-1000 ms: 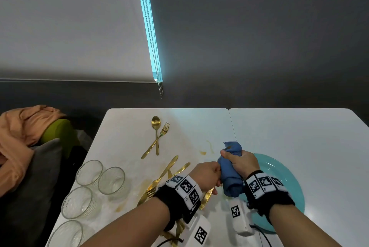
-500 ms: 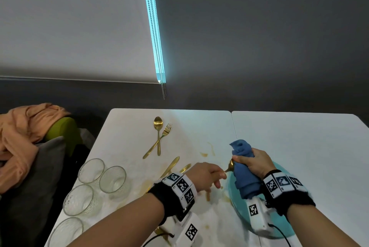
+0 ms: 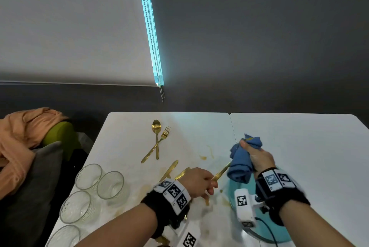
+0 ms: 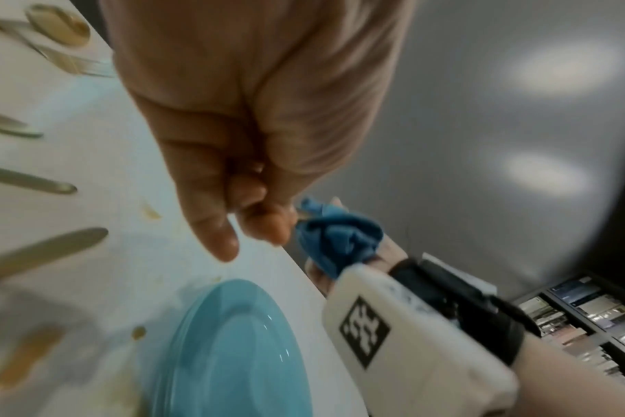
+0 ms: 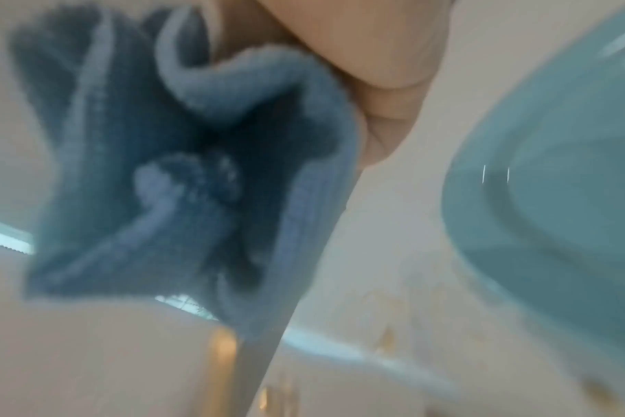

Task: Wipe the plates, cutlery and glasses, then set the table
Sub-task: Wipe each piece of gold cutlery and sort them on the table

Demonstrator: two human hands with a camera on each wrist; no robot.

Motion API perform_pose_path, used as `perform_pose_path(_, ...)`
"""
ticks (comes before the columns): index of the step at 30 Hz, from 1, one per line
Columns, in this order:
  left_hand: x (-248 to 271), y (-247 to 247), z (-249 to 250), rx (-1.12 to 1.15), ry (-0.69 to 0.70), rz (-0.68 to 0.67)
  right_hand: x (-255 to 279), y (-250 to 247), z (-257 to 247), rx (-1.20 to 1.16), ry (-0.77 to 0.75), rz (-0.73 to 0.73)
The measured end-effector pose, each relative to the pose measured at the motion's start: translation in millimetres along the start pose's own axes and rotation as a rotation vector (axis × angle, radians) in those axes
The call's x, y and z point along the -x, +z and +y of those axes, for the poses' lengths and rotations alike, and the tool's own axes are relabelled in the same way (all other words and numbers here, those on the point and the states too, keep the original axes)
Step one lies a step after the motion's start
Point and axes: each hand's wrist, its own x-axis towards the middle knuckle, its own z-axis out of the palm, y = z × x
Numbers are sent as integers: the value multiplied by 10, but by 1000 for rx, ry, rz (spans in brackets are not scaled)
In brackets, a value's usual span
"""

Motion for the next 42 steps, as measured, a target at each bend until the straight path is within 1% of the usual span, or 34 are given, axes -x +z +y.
perform_pose_path(2, -49, 118, 19, 98, -9, 32, 64, 158, 55, -65, 75, -61)
perform_pose_path(3, -69, 167, 19, 137, -13, 45, 101, 221, 67, -49, 85, -97)
perform_pose_path(7, -128, 187, 5, 236, 23, 92, 241, 320, 69, 128, 22, -240)
perform_pose_path(11, -178, 136, -19, 269, 23, 100, 281, 325, 111, 283, -49, -318)
perform_pose_path(13, -208, 120, -63, 243, -19, 117, 278, 349, 134, 375, -75, -331)
perform_pose_path(15, -223, 97, -85, 207, -72, 94, 260, 375, 157, 489, -107, -322)
perform_pose_path(17, -267, 25, -88, 94, -89, 95, 204, 392, 190, 600, -130, -313)
perform_pose_path(18, -293, -41, -85, 42, -79, 131, 185, 400, 207, 634, -130, -311)
perform_pose_path(19, -313, -131, -64, 17, -72, 197, 181, 412, 213, 665, -126, -315)
perform_pose_path(20, -357, -220, -48, 35, -56, 258, 184, 430, 219, 706, -124, -323)
perform_pose_path(21, -409, -292, -25, 62, -36, 284, 192, 457, 223, 751, -121, -339)
perform_pose_path(24, -493, -410, 45, 128, -38, 250, 208, 598, 222, 828, -127, -387)
perform_pose_path(26, -536, -464, 53, 82, -46, 218, 183, 699, 212, 868, -148, -398)
perform_pose_path(27, -558, -506, 45, 98, -58, 203, 171, 741, 195, 894, -158, -400)
perform_pose_path(28, -597, -553, 46, 65, -86, 181, 157, 782, 174, 920, -164, -400)
perform_pose_path(29, -596, -609, 55, 76, -80, 230, 146, 822, 150, 943, -166, -401)
perform_pose_path(31, -614, -742, 55, -23, -40, 267, 125, 905, 104, 998, -169, -410)
perform_pose_path(34, -812, -1037, -50, -153, -56, 357, 89, 966, 57, 1107, -170, -397)
perform_pose_path(35, -842, -1167, -83, -196, -89, 376, 74, 958, 45, 1133, -169, -373)
perform_pose_path(37, -859, -1395, -162, -350, -166, 403, 40, 887, 22, 1147, -149, -309)
perform_pose_path(38, -896, -1505, -264, -452, -182, 417, 28, 832, 13, 1144, -133, -275)
perform_pose_path(39, -907, -1586, -343, -547, -238, 428, 20, 773, 2, 1145, -121, -247)
perform_pose_path(40, -929, -1653, -432, -629, -276, 425, 11, 717, -2, 1148, -110, -226)
perform_pose_path(41, -931, -1703, -494, -678, -332, 409, 1, 661, 1, 1154, -103, -210)
perform_pose_path(42, -947, -1745, -578, -713, -357, 414, -10, 614, 6, 1162, -96, -198)
